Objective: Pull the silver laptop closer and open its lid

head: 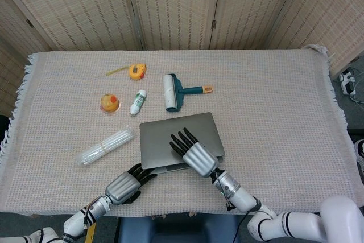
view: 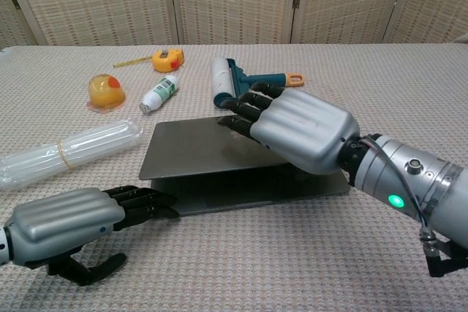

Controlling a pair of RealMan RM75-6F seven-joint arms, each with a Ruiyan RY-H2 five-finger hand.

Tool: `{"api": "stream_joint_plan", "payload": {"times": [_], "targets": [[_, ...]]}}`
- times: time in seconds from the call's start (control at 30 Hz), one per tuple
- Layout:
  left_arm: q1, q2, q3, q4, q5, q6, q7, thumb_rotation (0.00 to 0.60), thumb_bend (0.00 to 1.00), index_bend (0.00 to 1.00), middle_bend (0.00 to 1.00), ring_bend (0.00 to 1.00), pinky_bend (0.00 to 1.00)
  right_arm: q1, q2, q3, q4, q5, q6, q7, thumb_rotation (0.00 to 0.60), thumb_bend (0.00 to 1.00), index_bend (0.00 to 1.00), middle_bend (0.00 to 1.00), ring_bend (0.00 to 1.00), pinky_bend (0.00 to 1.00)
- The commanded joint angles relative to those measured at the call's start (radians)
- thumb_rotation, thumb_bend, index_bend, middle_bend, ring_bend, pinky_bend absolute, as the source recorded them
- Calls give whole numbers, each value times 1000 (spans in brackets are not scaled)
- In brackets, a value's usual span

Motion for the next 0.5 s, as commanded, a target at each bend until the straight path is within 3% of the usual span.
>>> {"api": "stream_joint_plan", "payload": {"times": [0.03,0.5], "targets": [[0,1,1,0,0,2,2,600,647,46,0,9,0,7,10,21,-19,15,4,3,600,482,0,0,0,0],[-3,1,7,0,-6,-1,14,600,647,52,2,10,0,61,29,128,-67,121,-1,-43,600,482,0,0,0,0]]}}
